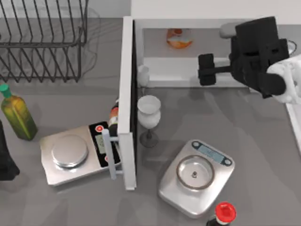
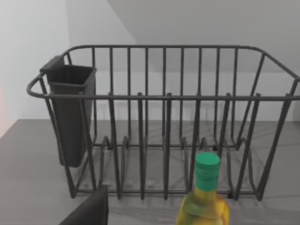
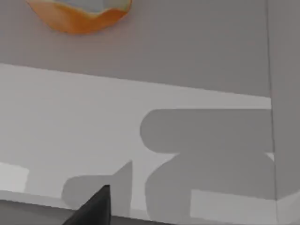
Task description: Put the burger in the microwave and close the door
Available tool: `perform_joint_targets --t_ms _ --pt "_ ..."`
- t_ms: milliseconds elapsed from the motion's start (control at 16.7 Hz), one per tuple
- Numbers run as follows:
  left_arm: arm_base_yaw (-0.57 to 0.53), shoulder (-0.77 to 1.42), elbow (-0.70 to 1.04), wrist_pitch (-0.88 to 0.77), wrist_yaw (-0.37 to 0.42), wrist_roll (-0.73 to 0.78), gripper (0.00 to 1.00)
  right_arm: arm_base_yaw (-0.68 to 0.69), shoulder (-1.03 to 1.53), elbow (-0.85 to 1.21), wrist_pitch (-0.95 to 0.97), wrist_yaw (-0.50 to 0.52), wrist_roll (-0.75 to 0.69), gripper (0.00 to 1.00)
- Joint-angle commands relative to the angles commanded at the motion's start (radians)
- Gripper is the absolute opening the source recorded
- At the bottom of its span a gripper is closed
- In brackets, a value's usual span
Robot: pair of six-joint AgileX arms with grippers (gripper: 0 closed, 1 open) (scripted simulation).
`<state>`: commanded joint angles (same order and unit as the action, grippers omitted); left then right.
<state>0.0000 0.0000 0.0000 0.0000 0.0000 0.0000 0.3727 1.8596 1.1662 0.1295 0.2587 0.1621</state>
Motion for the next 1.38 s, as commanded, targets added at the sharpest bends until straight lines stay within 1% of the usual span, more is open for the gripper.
perform_joint_targets --t_ms 240,420,660,840,1080,1380 --pt "0.0 0.0 0.0 0.0 0.0 0.0 1.0 -0.1 -0.45 -0.359 -0.042 -0.128 -0.028 1.0" --pt "0.0 0.0 0.0 0.0 0.0 0.0 1.0 -0.173 -0.826 -0.622 -0.081 -0.2 -0.055 1.0" --pt "0.0 0.0 0.0 0.0 0.0 0.0 1.0 -0.263 -1.306 -0.904 -0.124 -0.252 -0.098 1.0" --pt "0.0 0.0 0.0 0.0 0.0 0.0 1.0 -0.315 -1.583 -1.041 -0.136 -0.263 -0.126 1.0" --pt "0.0 0.0 0.0 0.0 0.0 0.0 1.0 -0.361 -1.804 -1.144 -0.133 -0.261 -0.155 1.0" --pt "0.0 0.0 0.0 0.0 0.0 0.0 1.0 -0.373 -1.86 -1.166 -0.13 -0.259 -0.162 1.0"
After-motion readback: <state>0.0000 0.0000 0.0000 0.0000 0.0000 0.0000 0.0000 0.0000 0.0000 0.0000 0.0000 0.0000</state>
